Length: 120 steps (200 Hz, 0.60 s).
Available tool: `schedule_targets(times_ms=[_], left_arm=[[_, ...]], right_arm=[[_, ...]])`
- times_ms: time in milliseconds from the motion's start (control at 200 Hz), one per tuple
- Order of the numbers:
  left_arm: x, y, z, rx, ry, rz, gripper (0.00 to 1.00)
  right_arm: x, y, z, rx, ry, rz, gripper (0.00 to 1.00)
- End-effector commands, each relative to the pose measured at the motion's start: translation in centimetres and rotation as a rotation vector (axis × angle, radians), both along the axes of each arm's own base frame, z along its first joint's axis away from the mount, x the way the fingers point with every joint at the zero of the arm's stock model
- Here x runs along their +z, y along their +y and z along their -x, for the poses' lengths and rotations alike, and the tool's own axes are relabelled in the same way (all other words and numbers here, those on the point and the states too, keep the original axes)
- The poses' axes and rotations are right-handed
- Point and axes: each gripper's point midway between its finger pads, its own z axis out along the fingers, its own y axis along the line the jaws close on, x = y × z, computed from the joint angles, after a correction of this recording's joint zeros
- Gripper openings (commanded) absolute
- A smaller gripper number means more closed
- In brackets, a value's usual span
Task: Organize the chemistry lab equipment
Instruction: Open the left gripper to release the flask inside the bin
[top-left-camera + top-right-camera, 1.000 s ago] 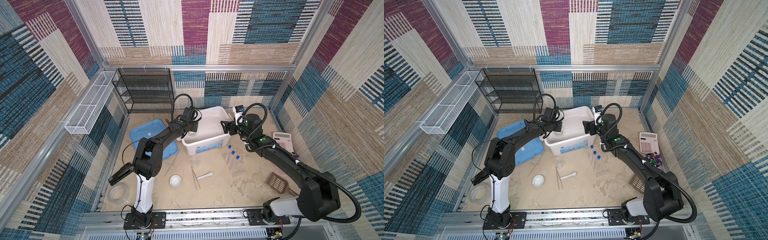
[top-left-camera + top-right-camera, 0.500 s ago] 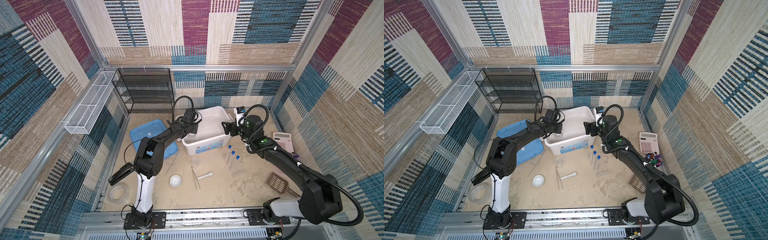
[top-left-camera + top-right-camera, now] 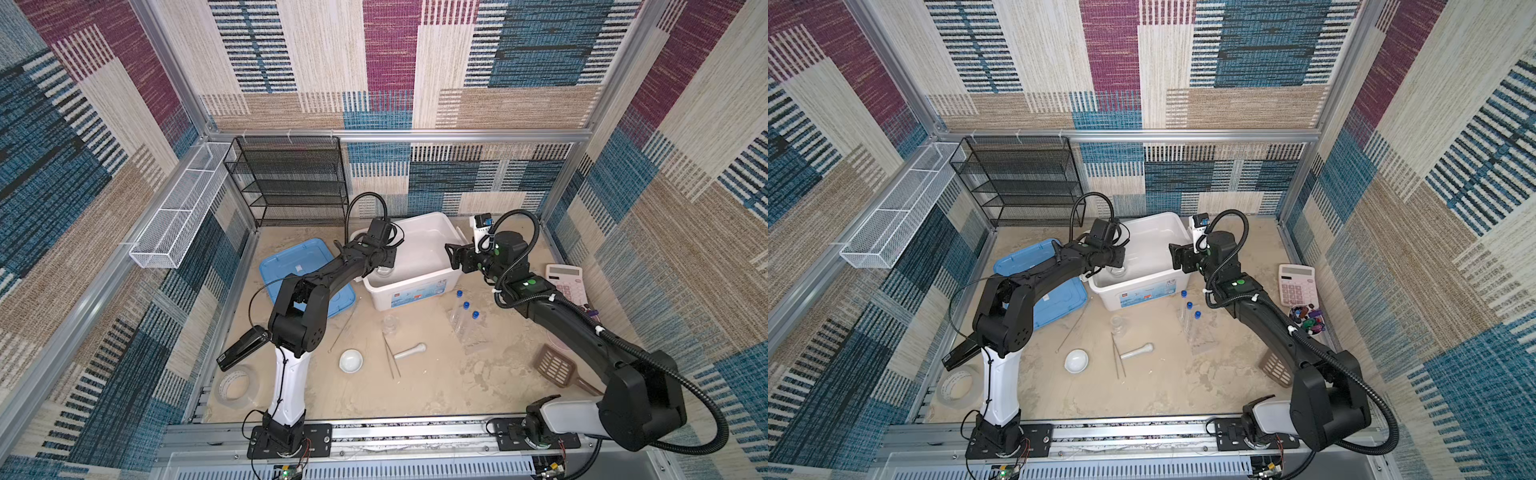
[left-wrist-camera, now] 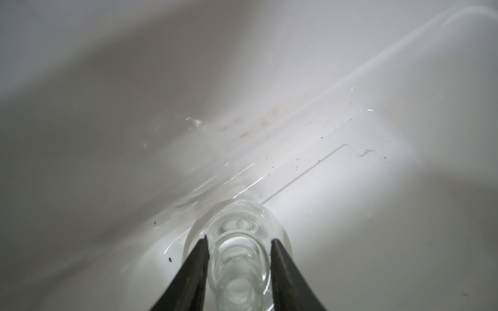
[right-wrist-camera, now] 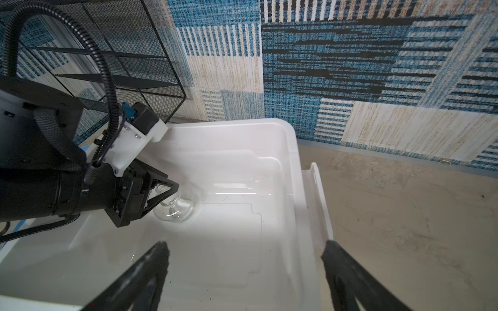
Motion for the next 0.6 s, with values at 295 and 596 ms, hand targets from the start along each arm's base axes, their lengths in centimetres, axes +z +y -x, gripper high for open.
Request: schedule_targets(times_ms=[295, 596], left_arm=[[4.7, -1.1, 0.3, -0.028, -0.073, 0.077, 0.67], [11.5, -1.0, 1.6, -0.023, -0.199, 0.157, 0.97]], right_arm=[[1.2, 1.3, 1.1, 0.112, -0.017, 0.028, 0.9], [1.2, 3.2, 2.6, 0.219, 0.024, 0.033, 0.86]])
